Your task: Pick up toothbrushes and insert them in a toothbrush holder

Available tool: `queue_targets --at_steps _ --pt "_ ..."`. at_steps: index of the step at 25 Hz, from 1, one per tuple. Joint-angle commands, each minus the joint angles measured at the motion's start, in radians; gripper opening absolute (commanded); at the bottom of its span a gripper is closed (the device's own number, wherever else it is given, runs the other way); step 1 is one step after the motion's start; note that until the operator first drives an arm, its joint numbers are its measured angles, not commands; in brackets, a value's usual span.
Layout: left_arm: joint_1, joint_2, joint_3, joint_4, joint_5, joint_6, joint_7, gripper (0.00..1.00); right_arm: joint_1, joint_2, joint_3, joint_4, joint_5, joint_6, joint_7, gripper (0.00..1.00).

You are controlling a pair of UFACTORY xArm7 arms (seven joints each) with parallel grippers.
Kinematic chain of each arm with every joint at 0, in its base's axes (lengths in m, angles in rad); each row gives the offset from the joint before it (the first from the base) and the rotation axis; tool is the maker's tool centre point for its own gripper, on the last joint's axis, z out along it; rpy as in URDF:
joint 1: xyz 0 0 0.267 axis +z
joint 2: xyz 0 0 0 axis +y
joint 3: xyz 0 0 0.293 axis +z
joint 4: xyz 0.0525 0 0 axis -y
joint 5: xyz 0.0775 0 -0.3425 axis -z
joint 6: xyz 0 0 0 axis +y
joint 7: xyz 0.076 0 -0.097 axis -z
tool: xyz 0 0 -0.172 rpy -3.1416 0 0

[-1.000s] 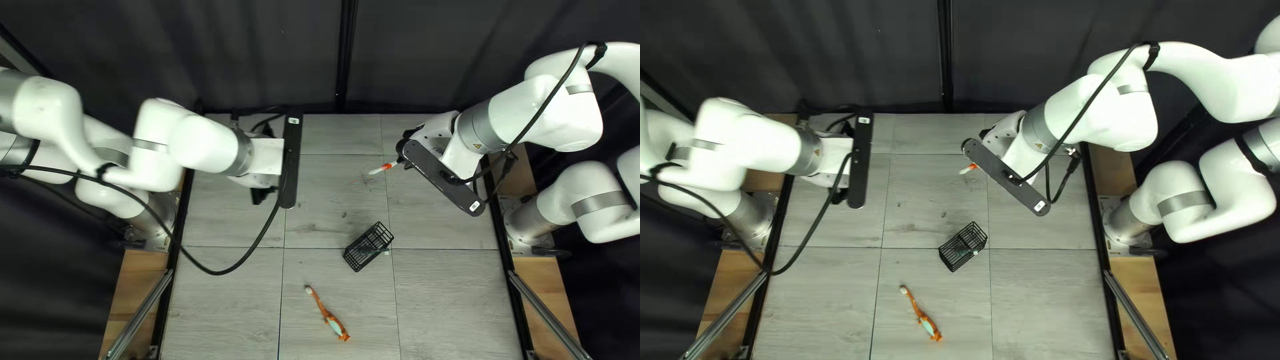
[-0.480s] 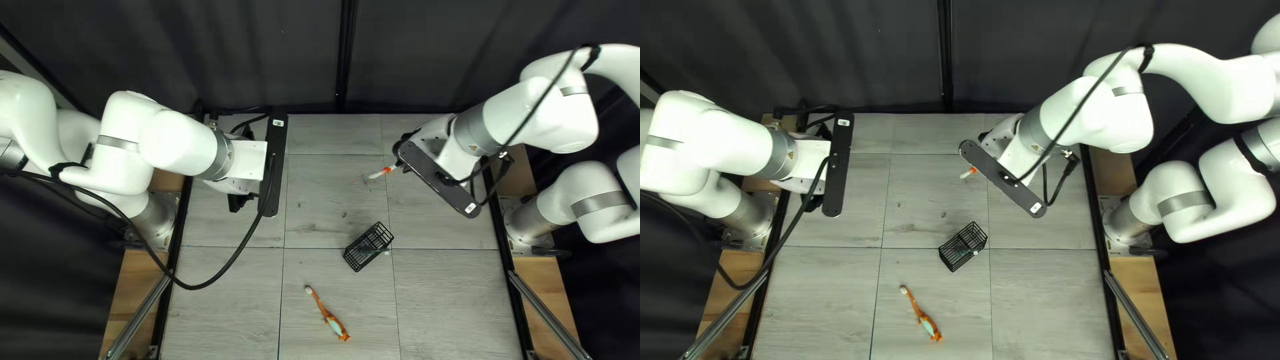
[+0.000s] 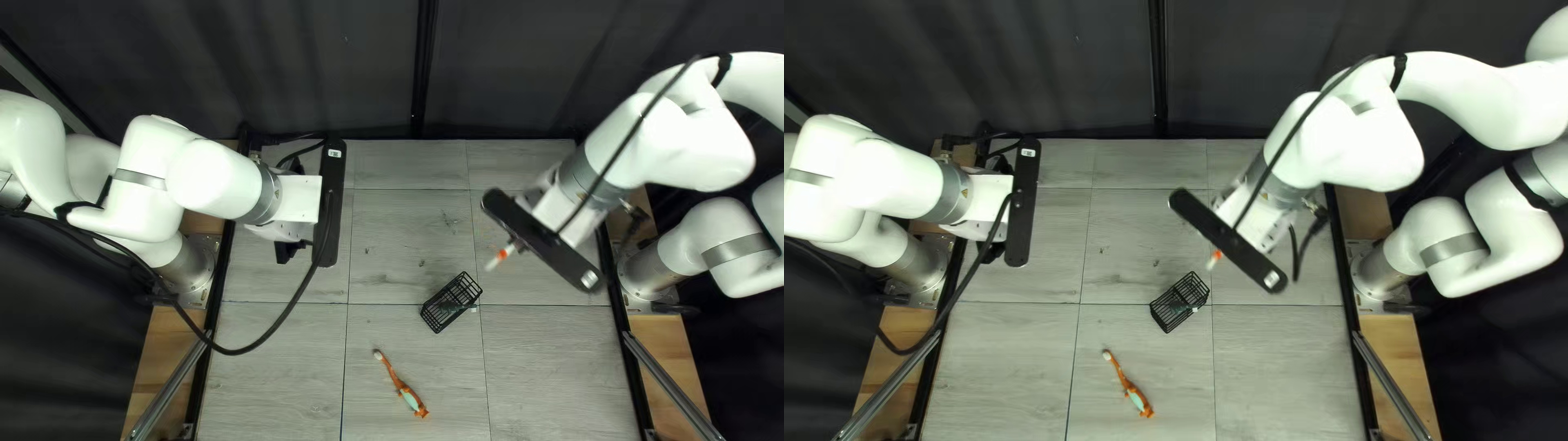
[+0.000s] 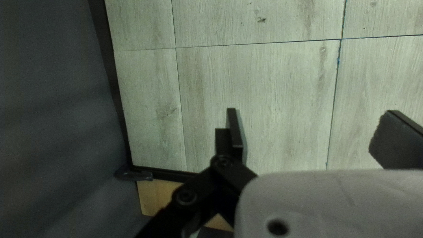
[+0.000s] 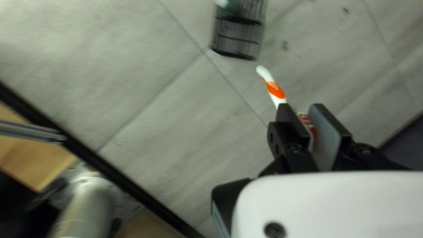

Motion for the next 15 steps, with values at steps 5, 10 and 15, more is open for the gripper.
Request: queue_targets --at_steps 5,10,15 --pt "0.001 -0.003 0.0 0.003 -0.002 0.008 -0.001 1.0 -0.01 0.067 0.035 0.015 -0.072 0.006 0.049 0.0" --pt "0.001 -0.003 0.0 0.003 -0.002 0.008 -0.001 1.0 -0.016 0.096 0.025 0.0 -0.078 0.007 0.033 0.0" --pt "0.001 -0.003 0.0 0.003 -0.002 0.008 -0.001 1.0 -0.023 0.13 0.007 0.011 -0.076 0.002 0.002 0.0"
